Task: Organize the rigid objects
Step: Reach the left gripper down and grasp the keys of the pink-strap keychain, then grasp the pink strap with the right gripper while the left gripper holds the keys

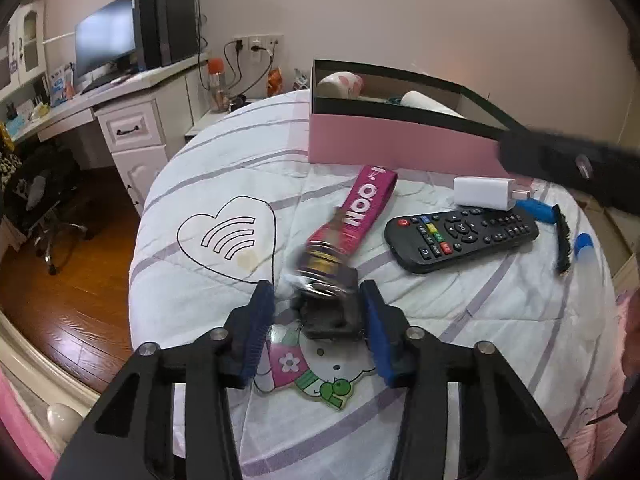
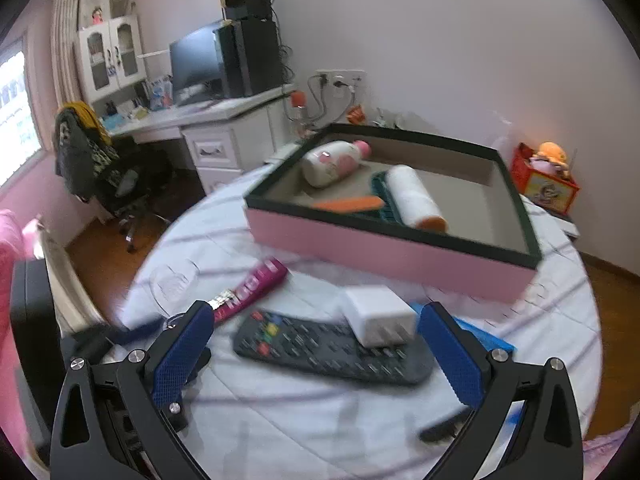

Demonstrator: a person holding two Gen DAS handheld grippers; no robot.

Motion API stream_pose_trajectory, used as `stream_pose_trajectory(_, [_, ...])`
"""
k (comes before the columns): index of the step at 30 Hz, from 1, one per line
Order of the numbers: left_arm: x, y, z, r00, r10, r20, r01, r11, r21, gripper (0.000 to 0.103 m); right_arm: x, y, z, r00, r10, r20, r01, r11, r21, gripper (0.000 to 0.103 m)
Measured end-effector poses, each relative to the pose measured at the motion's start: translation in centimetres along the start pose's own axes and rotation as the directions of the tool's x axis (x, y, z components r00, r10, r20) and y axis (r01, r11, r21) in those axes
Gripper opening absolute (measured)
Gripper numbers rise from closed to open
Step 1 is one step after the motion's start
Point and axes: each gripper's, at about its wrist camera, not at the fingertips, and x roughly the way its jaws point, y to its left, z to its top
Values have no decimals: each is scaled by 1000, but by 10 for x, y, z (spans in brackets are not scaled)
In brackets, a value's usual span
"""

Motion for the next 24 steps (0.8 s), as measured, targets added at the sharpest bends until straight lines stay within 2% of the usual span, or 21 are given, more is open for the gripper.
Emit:
stream_pose_trajectory(3, [-1,0,-1,1000,-16,4,16,1000,11,31,13,9,9,999,47,-14,-47,999,6,103])
stream_pose_trajectory(8, [-2,-1,-1,1000,-27,6,27,999,27,31,46,21,11,990,109,-90,-106,994,37,103])
stream_pose_trajectory(17, [0,-2,0,999,-32,5,32,998,61,31,84,24,9,978,138,-156,-120,986,115,103])
stream_pose_trajectory(22, [0,-2,-1,999,-34,6,33,996,78,32,89,34,12,981,129,-142,-120,990,73,103])
stream_pose_trajectory(24, [1,-3,-1,999,-36,9,35,996,81,32,88,38,15,982,128,-136,-122,991,51,98])
